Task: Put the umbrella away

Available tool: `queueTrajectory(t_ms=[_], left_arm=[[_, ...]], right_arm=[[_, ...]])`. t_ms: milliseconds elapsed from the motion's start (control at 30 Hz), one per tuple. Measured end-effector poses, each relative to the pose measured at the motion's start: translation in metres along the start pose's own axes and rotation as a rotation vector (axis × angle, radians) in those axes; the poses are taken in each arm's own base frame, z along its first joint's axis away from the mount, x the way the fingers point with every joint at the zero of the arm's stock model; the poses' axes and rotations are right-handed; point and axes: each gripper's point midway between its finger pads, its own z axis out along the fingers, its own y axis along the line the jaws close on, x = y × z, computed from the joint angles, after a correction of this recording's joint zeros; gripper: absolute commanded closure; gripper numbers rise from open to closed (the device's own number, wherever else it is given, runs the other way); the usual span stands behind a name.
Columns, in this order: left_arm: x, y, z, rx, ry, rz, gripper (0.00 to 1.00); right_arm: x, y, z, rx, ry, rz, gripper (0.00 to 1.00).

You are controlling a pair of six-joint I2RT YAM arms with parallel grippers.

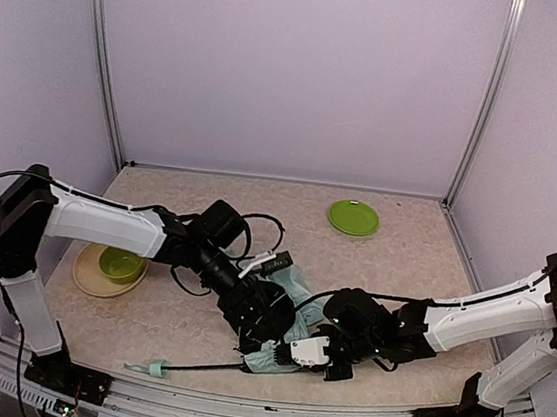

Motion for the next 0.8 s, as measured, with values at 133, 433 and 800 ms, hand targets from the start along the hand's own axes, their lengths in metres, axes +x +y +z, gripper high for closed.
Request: queueTrajectory(t_ms=[133,433,800], left_arm=[[-0.031,-0.005,-0.06,-0.154,-0.208,0.145,0.01],[-0.017,-0.055,-0.106,-0.361,-0.405,0.5,0.01],[0.036,-0.043,-0.015,-0.502,0.008,0.806,0.01]], right_arm=[[-0.005,0.005,0.003,-0.083,0.006,0.058,1.0],[-0.021,-0.014,0.021,-0.375,-0.005,0.394,0.94],[-0.038,-0.024,0.02,-0.722,-0.143,0.731,0.94]])
